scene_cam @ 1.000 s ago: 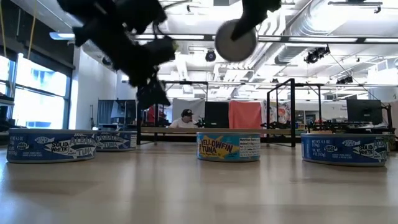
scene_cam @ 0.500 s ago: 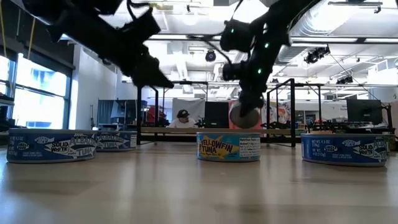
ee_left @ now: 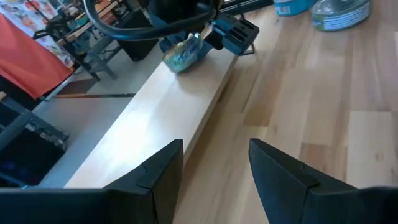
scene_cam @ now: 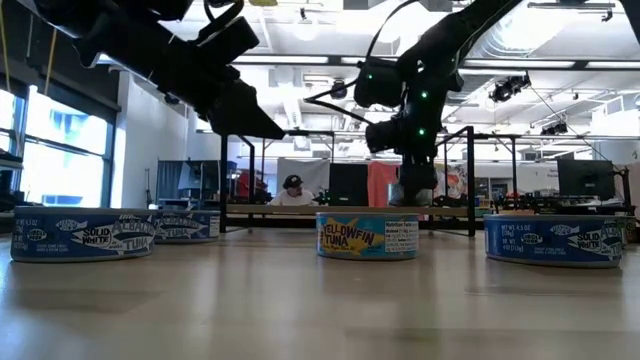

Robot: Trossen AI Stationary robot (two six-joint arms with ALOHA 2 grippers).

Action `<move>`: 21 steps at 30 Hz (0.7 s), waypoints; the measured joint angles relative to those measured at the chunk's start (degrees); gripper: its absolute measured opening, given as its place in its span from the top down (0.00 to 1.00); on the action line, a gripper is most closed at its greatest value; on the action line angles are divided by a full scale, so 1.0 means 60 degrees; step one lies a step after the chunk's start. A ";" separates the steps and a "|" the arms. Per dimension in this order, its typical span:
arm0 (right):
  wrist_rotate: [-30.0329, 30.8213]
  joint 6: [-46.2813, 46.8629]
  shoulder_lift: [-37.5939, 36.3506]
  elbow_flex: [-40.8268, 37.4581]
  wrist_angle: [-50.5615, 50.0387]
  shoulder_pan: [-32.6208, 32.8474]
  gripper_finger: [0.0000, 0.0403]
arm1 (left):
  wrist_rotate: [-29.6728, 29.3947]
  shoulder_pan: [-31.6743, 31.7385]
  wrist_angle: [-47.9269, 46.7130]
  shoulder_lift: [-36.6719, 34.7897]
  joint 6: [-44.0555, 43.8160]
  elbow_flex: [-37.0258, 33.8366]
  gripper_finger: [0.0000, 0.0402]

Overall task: Stack canned seafood by type on shelf
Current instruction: Put the green tuna can on the shelf, then put the yellow-blue tuna can on the shelf

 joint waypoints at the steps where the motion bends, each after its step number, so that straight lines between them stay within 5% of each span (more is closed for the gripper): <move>1: 0.0003 0.0000 -0.0035 0.0000 -0.0005 -0.0006 0.35 | 0.0054 0.0000 -0.0001 0.0000 0.0000 0.0000 0.57; 8: 0.0038 0.1822 -0.0548 0.0000 -0.0051 -0.0264 0.34 | 0.0085 0.0000 0.0005 0.0000 -0.0002 0.0000 0.57; 11: -0.0856 0.3390 -0.0606 0.0000 -0.0006 -0.0672 0.34 | 0.0085 0.0000 0.0059 0.0000 0.0000 0.0000 0.57; 15: -0.2487 0.3517 -0.0596 0.0000 0.0009 -0.1192 0.34 | 0.0143 0.0000 0.0214 0.0000 0.0004 0.0000 0.57; 21: -0.2170 0.3513 -0.0584 0.0000 0.0040 -0.1545 0.34 | 0.0559 0.0000 0.0437 0.0000 0.0015 0.0000 0.57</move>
